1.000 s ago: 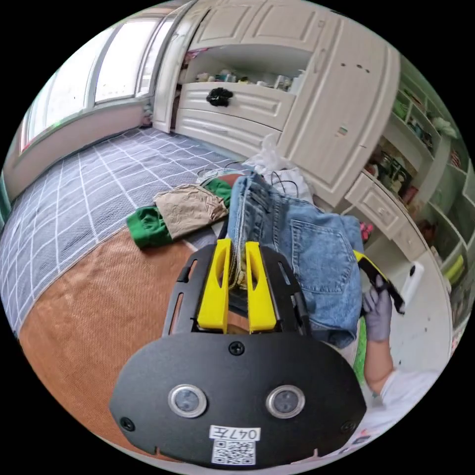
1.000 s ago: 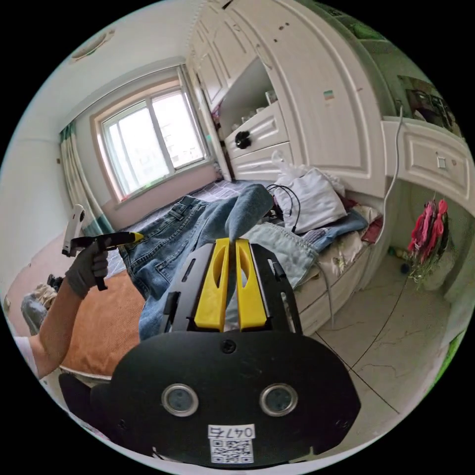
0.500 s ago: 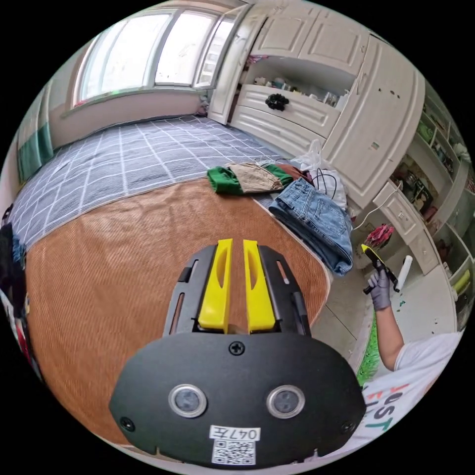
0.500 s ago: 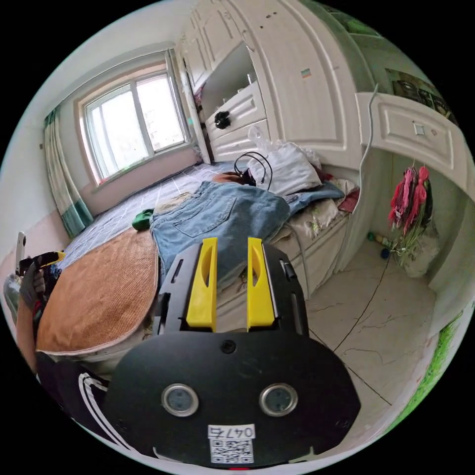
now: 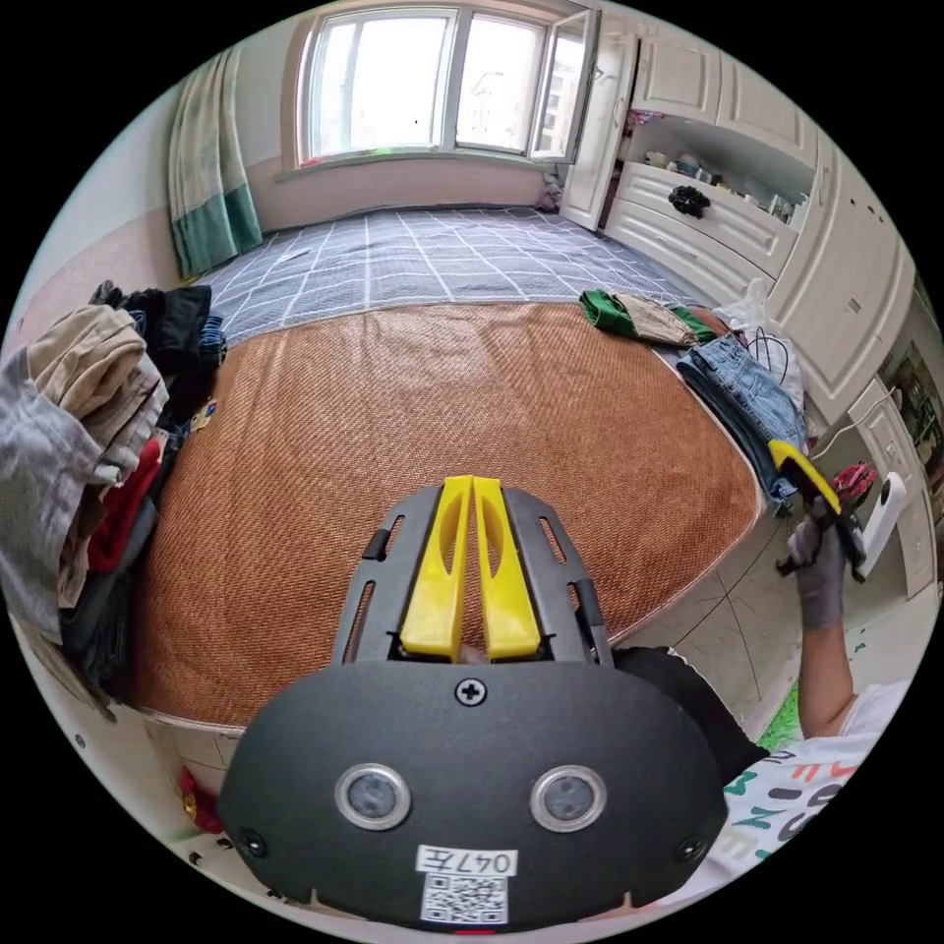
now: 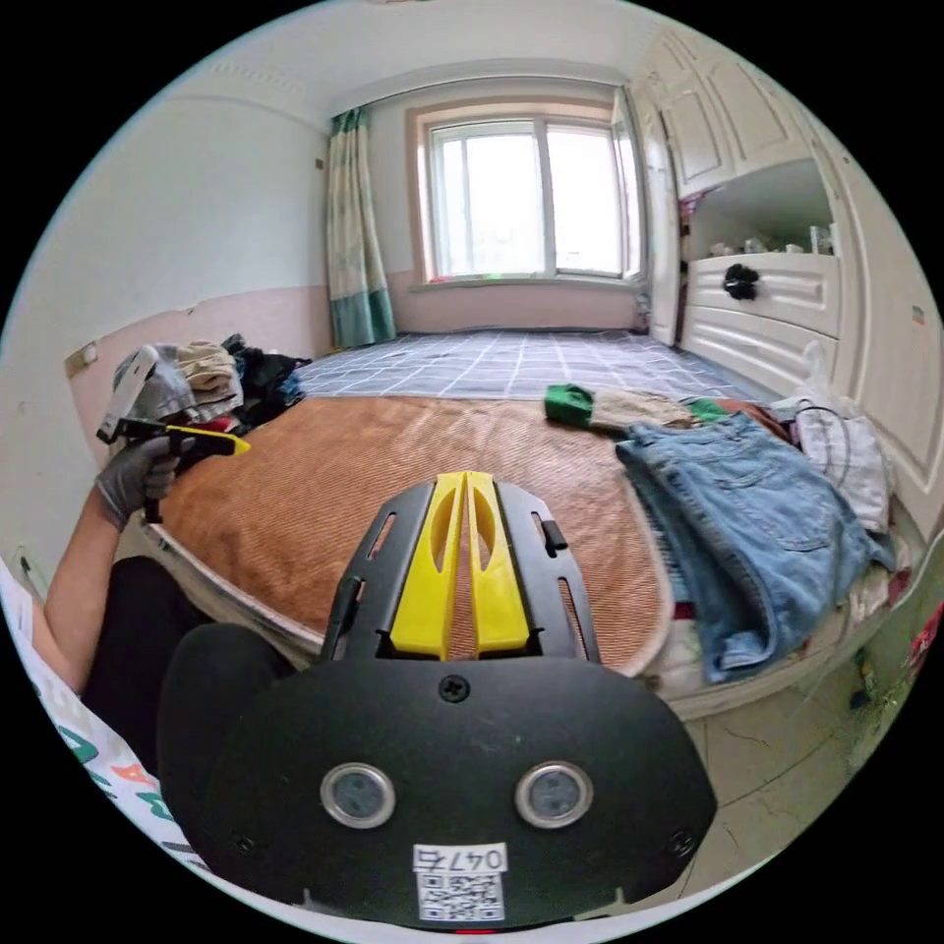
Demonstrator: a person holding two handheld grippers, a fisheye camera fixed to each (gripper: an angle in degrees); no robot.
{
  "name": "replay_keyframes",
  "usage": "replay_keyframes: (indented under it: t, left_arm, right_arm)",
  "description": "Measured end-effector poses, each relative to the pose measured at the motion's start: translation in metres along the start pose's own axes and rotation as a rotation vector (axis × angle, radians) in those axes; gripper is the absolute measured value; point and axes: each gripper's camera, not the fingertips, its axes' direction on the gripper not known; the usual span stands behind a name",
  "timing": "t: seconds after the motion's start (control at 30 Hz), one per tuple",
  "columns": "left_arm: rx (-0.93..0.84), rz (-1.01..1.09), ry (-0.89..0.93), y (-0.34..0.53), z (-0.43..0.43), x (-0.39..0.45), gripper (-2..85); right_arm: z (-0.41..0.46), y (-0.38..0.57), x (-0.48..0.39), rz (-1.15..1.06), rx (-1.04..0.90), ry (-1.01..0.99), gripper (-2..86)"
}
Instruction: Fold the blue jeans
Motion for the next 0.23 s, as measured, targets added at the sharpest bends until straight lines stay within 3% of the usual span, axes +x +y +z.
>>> replay_keyframes:
  t: [0.07,0.23]
  left_arm:
    - [0.033,-0.041,0.026,0.05,0.002,-0.029,-1.0]
    - [0.04,-0.116,0.03,0.146,0.023,-0.09,-1.0]
  right_arm:
    - [0.023,-0.017,-0.051,-0.054,-0.03,-0.133,-1.2]
    - [0.05,-0.066,-0.131,-0.222,-0.131,-0.24,-1.0]
